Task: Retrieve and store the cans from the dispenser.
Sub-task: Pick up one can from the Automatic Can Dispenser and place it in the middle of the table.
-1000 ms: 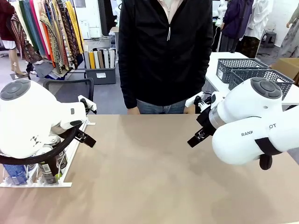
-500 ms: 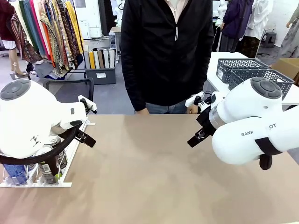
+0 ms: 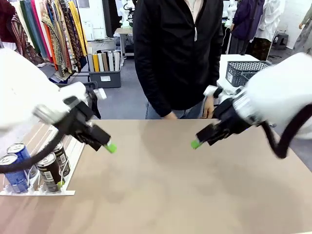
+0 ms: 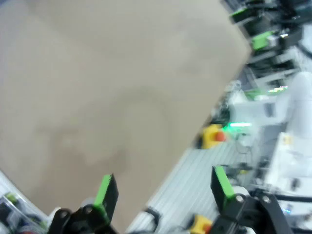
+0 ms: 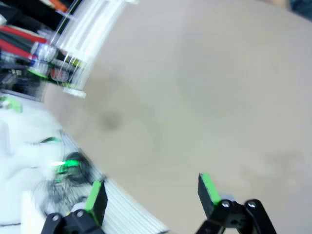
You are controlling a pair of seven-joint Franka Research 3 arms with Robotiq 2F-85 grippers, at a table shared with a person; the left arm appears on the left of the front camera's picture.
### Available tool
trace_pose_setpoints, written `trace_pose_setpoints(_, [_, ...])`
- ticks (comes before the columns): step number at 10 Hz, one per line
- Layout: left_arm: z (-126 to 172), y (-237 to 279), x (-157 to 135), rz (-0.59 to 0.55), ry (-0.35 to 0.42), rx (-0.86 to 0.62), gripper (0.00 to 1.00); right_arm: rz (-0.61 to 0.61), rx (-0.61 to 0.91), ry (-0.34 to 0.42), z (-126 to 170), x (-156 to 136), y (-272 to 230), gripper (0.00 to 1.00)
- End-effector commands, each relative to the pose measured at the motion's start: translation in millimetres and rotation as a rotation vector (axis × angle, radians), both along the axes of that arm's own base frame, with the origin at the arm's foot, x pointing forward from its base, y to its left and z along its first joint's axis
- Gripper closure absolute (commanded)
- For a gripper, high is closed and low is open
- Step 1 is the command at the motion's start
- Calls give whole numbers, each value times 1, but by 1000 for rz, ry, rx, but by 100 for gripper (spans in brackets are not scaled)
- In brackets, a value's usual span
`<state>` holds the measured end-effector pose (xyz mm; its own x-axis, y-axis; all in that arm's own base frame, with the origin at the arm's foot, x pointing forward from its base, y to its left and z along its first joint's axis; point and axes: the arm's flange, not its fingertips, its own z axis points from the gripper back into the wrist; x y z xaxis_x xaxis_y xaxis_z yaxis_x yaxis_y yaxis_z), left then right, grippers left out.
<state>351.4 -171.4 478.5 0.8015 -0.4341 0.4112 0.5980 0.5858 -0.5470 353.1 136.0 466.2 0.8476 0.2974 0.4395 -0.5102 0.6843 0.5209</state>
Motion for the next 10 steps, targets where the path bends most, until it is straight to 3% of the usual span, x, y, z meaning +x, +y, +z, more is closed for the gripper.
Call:
trace_pose_setpoints(1, [26,70,14,97,213,-242,0,-12,398,117,28,-12,-72,0])
trace_pose_setpoints(2, [39,113,13,171,209,-322,0,-49,497,92,35,-27,-108,0])
trace_pose_setpoints(4, [51,239,4,431,207,-531,0,-213,626,46,28,-57,-187,0])
trace_pose_setpoints(6, [29,327,-20,618,216,-689,0,-359,725,47,5,-73,-244,0])
trace_pose_setpoints(9, [-4,392,-67,767,155,-853,0,-487,792,73,-25,-81,-281,0])
trace_pose_setpoints(10, [9,385,-56,742,224,-739,0,-501,718,57,-27,-76,-274,0])
